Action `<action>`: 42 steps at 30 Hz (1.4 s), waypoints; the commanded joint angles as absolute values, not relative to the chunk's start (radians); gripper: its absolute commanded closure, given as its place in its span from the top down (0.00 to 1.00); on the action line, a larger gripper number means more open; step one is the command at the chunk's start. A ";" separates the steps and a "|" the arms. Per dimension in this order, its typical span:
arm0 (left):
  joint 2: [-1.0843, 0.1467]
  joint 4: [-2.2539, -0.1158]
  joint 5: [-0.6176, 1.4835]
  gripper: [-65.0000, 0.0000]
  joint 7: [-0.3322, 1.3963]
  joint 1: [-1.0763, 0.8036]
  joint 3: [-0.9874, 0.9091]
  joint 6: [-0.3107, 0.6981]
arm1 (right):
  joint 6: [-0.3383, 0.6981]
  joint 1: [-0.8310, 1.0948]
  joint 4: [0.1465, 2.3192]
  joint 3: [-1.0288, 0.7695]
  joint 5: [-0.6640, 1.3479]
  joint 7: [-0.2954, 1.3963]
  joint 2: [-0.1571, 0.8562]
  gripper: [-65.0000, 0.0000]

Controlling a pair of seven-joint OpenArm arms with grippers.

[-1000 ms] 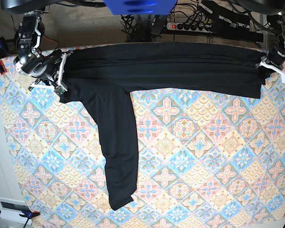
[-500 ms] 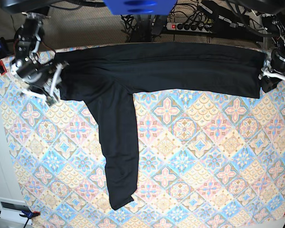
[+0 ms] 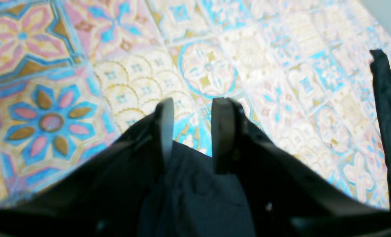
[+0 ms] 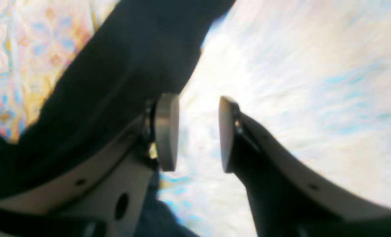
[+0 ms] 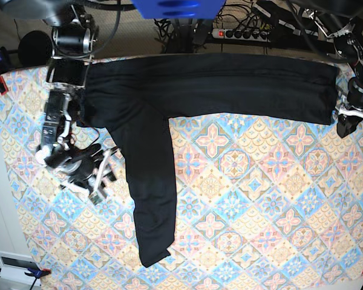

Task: Layout the t-shirt on the table in an organized manner, then fold the t-shirt properly
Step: 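Release with the right gripper and grasp the hanging sleeve end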

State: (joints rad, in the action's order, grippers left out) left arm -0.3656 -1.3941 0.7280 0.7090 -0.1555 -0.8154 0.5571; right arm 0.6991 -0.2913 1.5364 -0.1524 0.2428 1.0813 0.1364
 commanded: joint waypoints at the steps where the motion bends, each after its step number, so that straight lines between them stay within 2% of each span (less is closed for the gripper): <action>1: -0.384 -1.411 0.740 0.30 0.688 -0.134 -0.808 0.564 | 0.698 -0.355 1.501 -0.150 0.263 1.029 0.130 0.30; 9: -0.384 -1.411 0.740 0.30 0.688 -0.128 -0.800 0.562 | 0.698 -0.510 1.116 -0.150 0.263 0.845 0.128 0.30; 14: -0.383 -1.411 0.740 0.30 0.688 -0.127 -0.800 0.562 | 0.698 -0.519 0.914 -0.153 0.263 0.707 0.128 0.30; 18: -0.383 -1.411 0.740 0.30 0.688 -0.127 -0.800 0.562 | 0.698 -0.519 0.835 -0.153 0.263 0.634 0.128 0.30; 24: -0.383 -1.411 0.740 0.30 0.688 -0.127 -0.800 0.562 | 0.698 -0.519 0.826 -0.156 0.263 0.584 0.128 0.30; 32: -0.383 -1.408 0.740 0.30 0.688 -0.128 -0.800 0.562 | 0.698 -0.513 0.978 -0.156 0.269 0.590 0.130 0.30; 36: -0.383 -1.408 0.740 0.30 0.688 -0.128 -0.800 0.562 | 0.698 -0.515 0.966 -0.151 0.265 0.590 0.131 0.30; 42: -0.383 -1.408 0.740 0.30 0.688 -0.128 -0.799 0.562 | 0.698 -0.518 0.816 -0.150 0.262 0.532 0.131 0.30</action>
State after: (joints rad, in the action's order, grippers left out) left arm -0.3607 -1.3930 0.7250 0.7113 -0.1356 -0.7944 0.5541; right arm 0.6926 -0.4797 0.7975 -0.1478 0.2378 0.5591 0.1242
